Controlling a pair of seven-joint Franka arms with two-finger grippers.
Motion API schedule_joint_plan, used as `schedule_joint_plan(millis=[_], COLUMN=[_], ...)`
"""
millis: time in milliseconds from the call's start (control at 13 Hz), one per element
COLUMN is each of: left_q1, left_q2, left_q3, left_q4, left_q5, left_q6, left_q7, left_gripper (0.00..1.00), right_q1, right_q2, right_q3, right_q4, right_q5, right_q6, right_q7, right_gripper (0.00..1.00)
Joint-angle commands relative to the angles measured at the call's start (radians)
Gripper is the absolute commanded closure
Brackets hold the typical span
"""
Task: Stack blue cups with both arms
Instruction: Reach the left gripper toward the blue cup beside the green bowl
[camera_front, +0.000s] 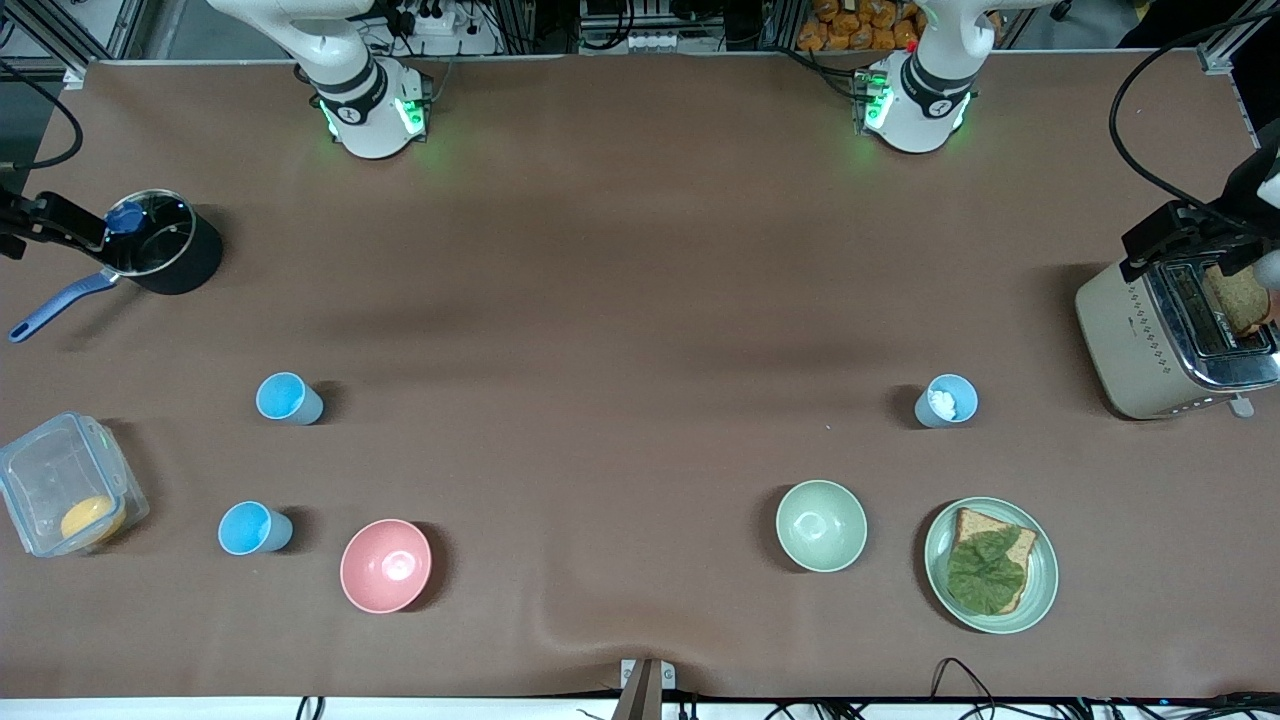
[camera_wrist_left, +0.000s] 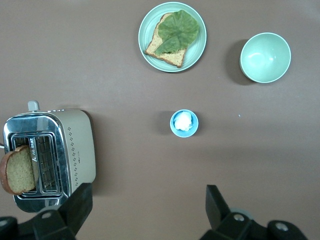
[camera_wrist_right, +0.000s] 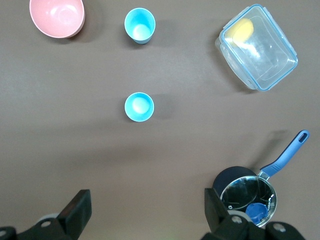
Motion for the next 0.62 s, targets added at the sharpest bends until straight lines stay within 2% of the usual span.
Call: schedule_joint_plan(millis=[0,308,385,538], left_q1=[-0.011,0.000,0.000,-0.005], left_q2=[-0.023,0.027,0.064,0.092], left_q3=[0.019,0.019,0.019,0.017], left_q4=[-0.022,-0.021,-0.030,-0.111], left_q5=[-0.030,-0.081,-0.082,-0.073], left_q6=[-0.011,-0.002,0.025,0.143], left_q7=[-0.005,-0.019,-0.019,-0.019], left_gripper=[0.00,0.00,0.00,0.00], right_q1=[-0.012,-0.010,-0.010,-0.010], right_q2=[0.010,0.010,0.010,0.010], right_q3=[0.011,0.011,0.011,0.011], right_q4=[0.022,0.022,0.022,0.022], right_q5=[0.002,0.002,0.002,0.002], right_q6=[-0.016,-0.016,-0.016,-0.016], right_q7=[0.011,0.011,0.011,0.011], right_gripper=[0.00,0.00,0.00,0.00])
